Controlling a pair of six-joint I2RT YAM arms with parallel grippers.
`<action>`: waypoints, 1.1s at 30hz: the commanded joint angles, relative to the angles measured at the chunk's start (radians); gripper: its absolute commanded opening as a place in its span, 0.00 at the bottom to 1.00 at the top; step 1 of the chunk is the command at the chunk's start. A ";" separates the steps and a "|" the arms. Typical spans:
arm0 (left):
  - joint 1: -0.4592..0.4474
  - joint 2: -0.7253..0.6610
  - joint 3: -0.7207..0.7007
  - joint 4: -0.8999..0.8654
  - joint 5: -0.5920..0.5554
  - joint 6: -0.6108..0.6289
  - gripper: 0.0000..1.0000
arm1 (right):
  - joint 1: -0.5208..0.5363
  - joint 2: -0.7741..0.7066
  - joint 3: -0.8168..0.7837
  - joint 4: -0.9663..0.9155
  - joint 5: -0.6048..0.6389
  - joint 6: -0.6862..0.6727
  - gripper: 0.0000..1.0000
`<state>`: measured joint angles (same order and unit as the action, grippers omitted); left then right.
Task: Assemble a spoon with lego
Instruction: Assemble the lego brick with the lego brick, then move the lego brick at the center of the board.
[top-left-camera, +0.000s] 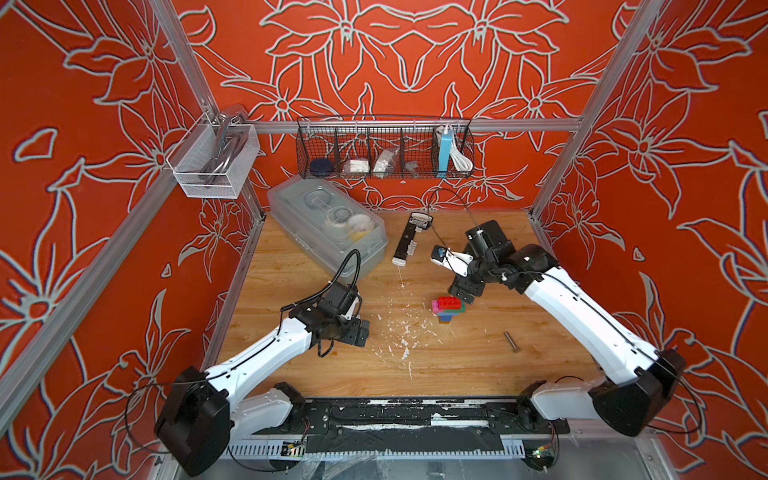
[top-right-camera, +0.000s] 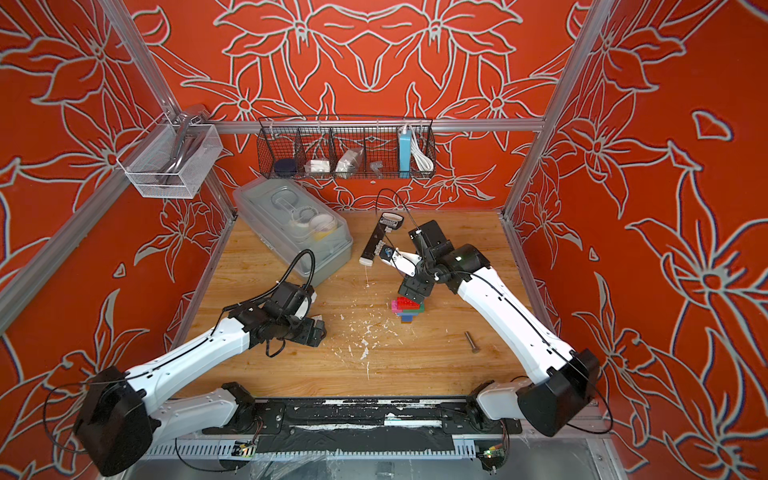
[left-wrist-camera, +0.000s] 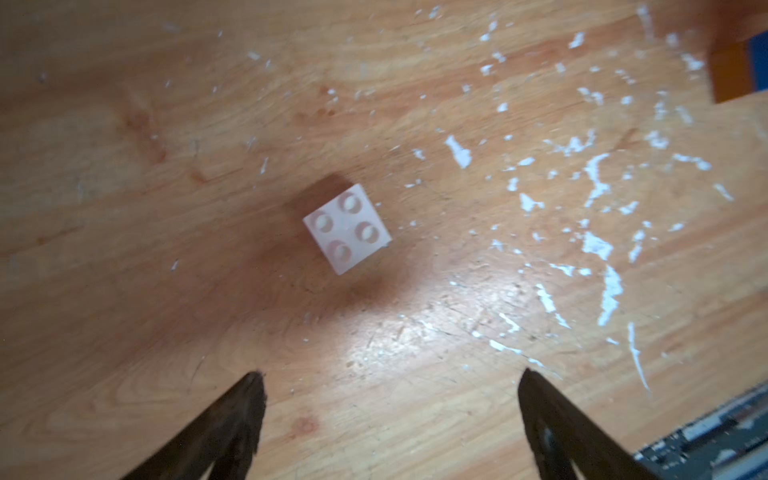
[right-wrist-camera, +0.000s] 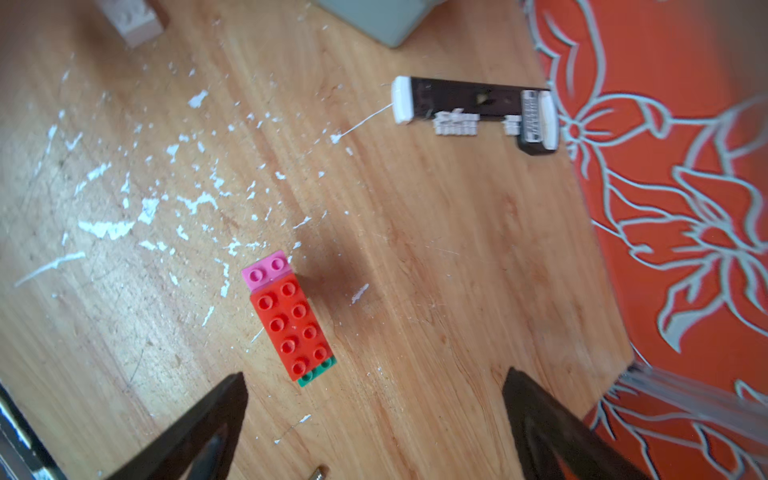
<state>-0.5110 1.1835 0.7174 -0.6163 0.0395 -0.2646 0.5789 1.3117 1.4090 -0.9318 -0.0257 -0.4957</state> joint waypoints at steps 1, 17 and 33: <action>0.016 0.075 0.052 -0.025 -0.019 -0.004 0.94 | 0.000 -0.053 0.067 0.004 0.061 0.210 1.00; 0.017 0.443 0.275 -0.072 -0.126 0.000 0.71 | -0.001 -0.108 0.053 0.016 0.057 0.196 1.00; -0.151 0.528 0.354 -0.054 0.052 -0.076 0.31 | -0.001 -0.106 0.028 0.026 0.016 0.244 1.00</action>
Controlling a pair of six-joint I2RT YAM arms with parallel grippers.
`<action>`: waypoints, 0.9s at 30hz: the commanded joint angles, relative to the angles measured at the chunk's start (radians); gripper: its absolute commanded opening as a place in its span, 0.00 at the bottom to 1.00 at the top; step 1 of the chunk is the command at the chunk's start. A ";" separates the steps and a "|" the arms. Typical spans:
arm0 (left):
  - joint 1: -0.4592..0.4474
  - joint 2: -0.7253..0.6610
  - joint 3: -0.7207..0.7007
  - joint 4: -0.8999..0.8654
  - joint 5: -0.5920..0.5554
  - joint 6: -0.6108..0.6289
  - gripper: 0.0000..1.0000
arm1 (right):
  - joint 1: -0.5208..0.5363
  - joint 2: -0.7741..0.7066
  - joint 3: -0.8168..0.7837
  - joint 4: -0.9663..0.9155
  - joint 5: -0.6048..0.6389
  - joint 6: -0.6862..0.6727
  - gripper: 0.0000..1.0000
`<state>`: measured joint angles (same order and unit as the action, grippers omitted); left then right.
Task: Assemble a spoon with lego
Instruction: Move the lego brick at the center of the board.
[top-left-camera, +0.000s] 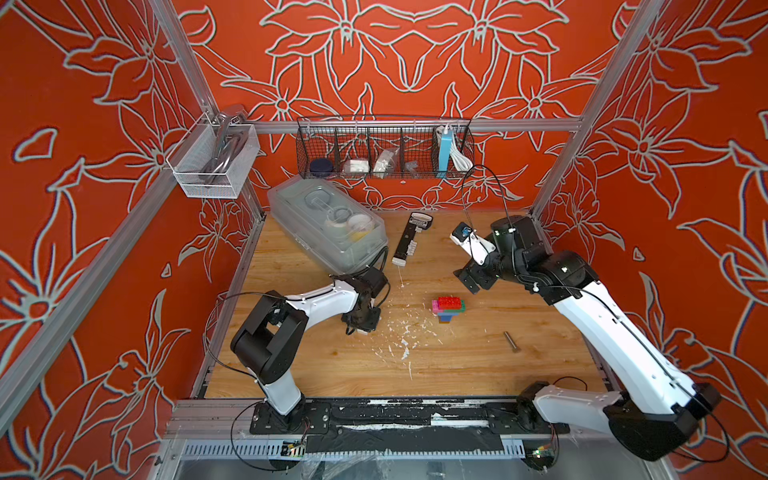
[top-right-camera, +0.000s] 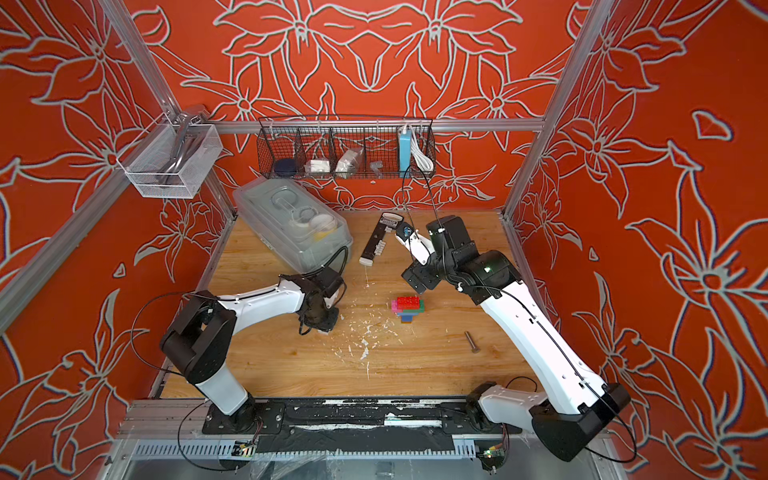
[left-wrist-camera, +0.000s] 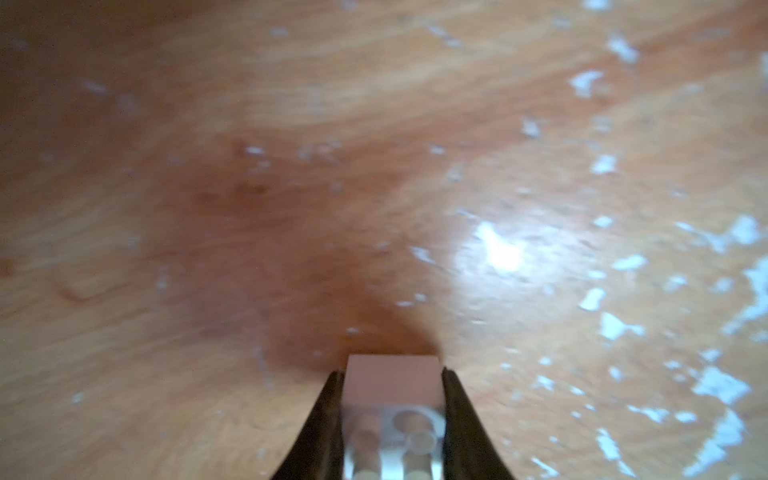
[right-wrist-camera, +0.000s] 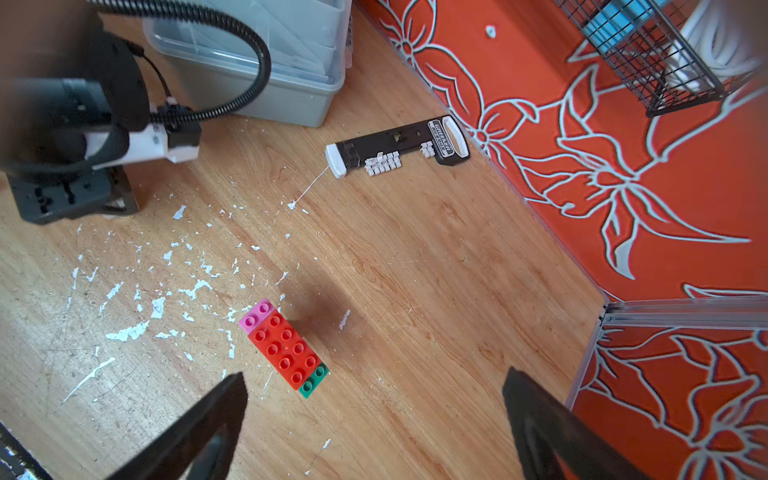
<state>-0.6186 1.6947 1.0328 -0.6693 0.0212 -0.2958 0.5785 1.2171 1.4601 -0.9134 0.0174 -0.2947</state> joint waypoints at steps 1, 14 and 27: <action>-0.053 0.017 0.040 0.020 0.107 -0.064 0.32 | 0.000 -0.013 -0.035 0.011 -0.043 0.051 1.00; -0.049 -0.103 0.102 -0.029 0.104 -0.041 0.57 | 0.071 0.114 0.065 -0.143 -0.057 0.141 1.00; 0.447 -0.591 -0.148 -0.107 0.222 0.097 0.64 | 0.356 0.392 -0.019 -0.006 -0.066 0.169 0.82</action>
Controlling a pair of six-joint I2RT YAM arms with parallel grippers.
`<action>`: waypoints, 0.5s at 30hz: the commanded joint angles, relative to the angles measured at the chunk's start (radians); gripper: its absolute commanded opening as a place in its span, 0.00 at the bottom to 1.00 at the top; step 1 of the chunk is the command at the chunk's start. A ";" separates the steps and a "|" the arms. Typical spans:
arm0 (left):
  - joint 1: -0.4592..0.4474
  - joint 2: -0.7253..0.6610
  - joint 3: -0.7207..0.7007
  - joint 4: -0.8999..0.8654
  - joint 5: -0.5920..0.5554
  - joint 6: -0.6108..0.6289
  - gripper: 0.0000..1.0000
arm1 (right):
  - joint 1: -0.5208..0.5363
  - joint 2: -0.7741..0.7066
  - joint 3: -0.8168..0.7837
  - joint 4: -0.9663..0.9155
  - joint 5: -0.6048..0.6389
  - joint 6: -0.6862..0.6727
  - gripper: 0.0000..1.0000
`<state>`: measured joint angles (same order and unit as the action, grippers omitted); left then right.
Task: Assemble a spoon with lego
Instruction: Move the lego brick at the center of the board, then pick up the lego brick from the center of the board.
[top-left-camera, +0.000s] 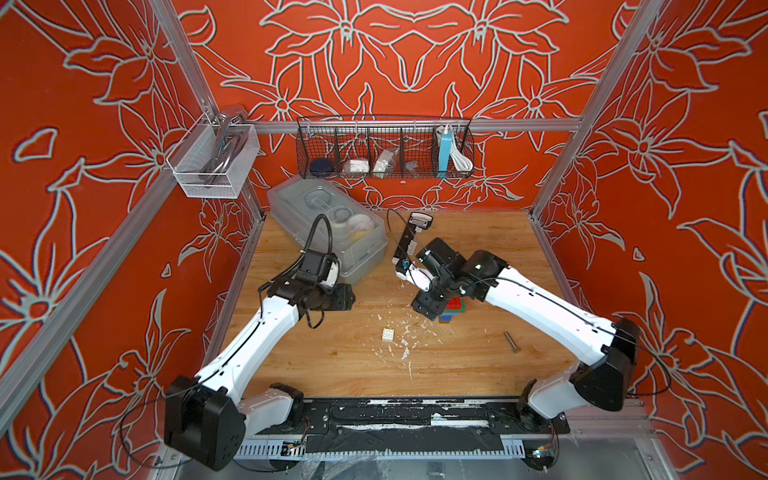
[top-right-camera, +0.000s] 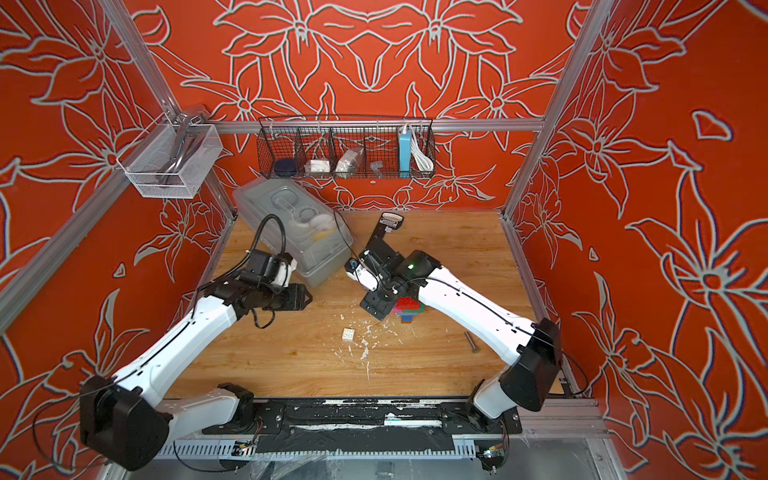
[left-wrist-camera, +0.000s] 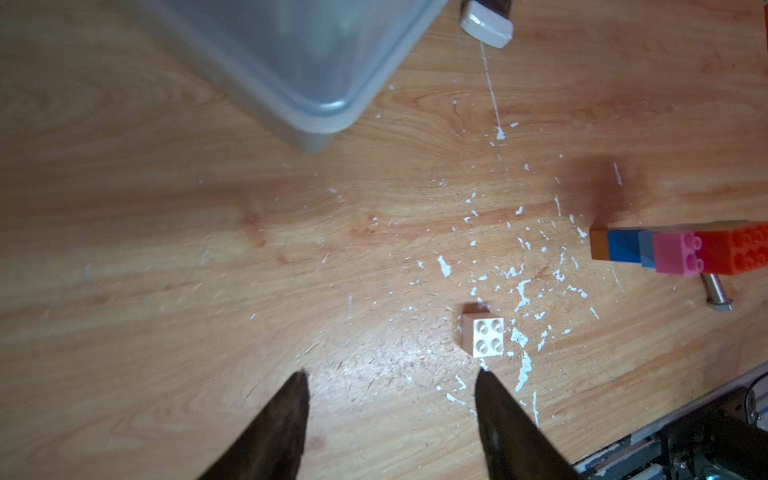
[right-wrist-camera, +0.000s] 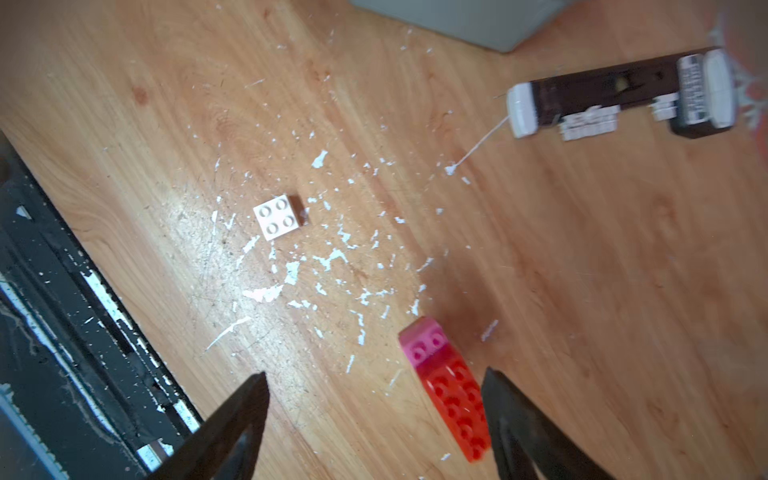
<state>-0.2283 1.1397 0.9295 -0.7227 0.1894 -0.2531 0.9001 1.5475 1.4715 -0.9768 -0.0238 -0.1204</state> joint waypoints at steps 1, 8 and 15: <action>0.078 -0.052 -0.058 -0.051 0.068 0.059 0.64 | 0.047 0.092 -0.033 0.065 -0.029 -0.013 0.81; 0.129 -0.092 -0.107 -0.022 0.114 0.071 0.65 | 0.133 0.303 -0.006 0.115 -0.061 -0.056 0.65; 0.130 -0.086 -0.113 -0.010 0.124 0.074 0.65 | 0.152 0.452 0.090 0.078 -0.071 -0.053 0.56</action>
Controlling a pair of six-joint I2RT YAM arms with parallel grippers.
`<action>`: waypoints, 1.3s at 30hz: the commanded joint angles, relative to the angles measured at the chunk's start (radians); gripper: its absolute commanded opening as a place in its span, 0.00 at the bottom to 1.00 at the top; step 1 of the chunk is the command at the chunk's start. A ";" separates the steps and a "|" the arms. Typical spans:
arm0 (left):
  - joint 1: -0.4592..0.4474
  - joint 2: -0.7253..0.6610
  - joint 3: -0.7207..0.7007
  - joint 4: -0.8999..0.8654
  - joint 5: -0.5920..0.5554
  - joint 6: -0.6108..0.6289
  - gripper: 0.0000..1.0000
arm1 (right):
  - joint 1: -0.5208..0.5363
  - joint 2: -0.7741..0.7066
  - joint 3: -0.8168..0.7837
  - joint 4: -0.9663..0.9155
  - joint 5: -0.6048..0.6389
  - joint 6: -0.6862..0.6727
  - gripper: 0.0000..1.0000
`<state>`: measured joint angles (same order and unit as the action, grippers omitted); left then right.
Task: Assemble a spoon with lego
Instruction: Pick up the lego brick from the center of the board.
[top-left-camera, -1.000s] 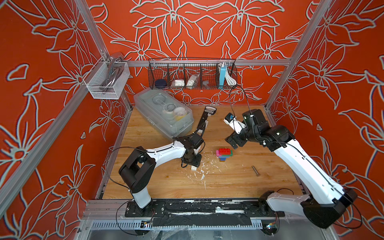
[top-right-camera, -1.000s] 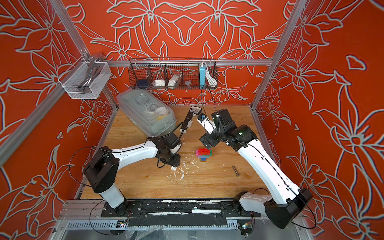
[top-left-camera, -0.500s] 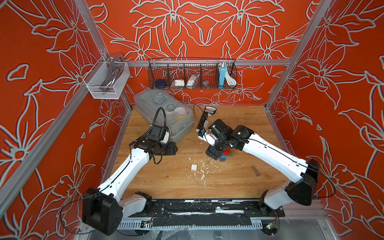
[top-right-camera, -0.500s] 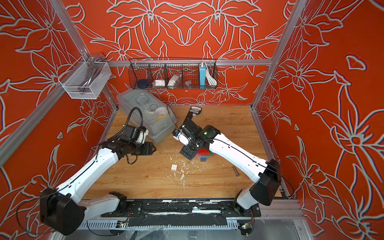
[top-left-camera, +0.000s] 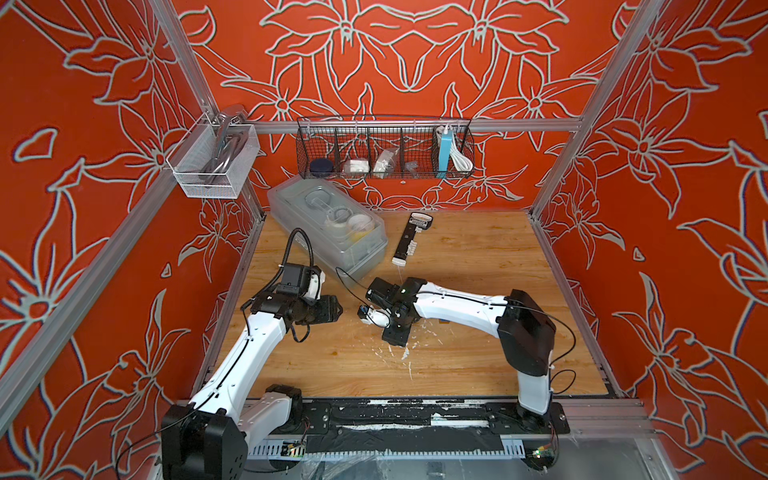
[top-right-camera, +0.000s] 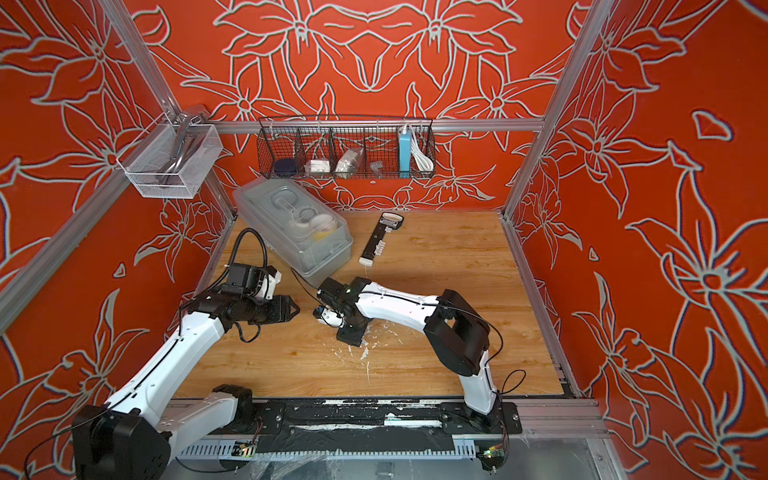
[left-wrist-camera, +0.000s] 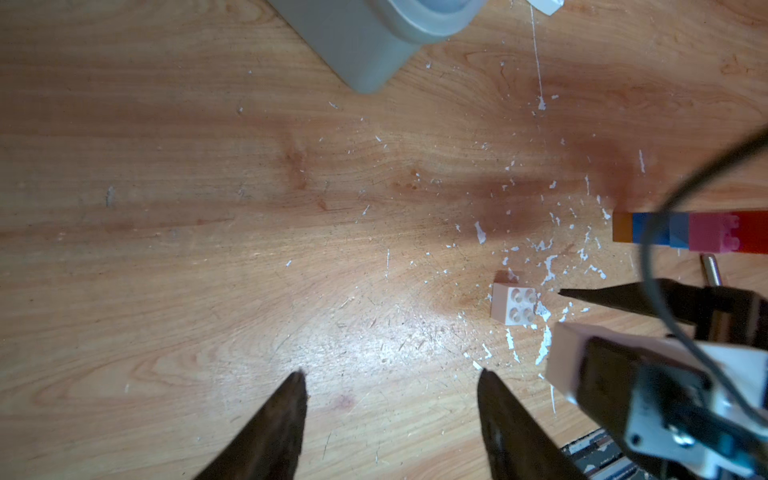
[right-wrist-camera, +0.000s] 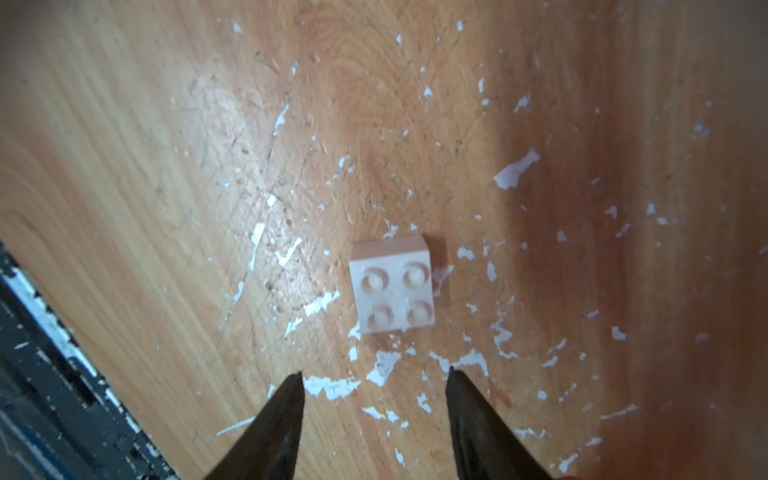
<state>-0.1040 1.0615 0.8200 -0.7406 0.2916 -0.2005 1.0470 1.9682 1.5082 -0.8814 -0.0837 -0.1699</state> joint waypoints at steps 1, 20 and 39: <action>0.006 -0.007 -0.002 0.007 0.021 0.022 0.65 | 0.007 0.046 0.061 -0.022 -0.013 -0.003 0.55; 0.006 -0.011 -0.004 0.007 0.016 0.021 0.65 | 0.011 0.141 0.113 -0.028 -0.002 0.016 0.38; -0.029 -0.053 -0.023 0.039 0.107 0.065 0.68 | -0.161 -0.242 0.198 -0.341 0.050 -0.134 0.00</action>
<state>-0.1123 1.0142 0.8146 -0.7197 0.3607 -0.1673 0.9646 1.8187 1.6527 -1.0679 -0.0422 -0.2298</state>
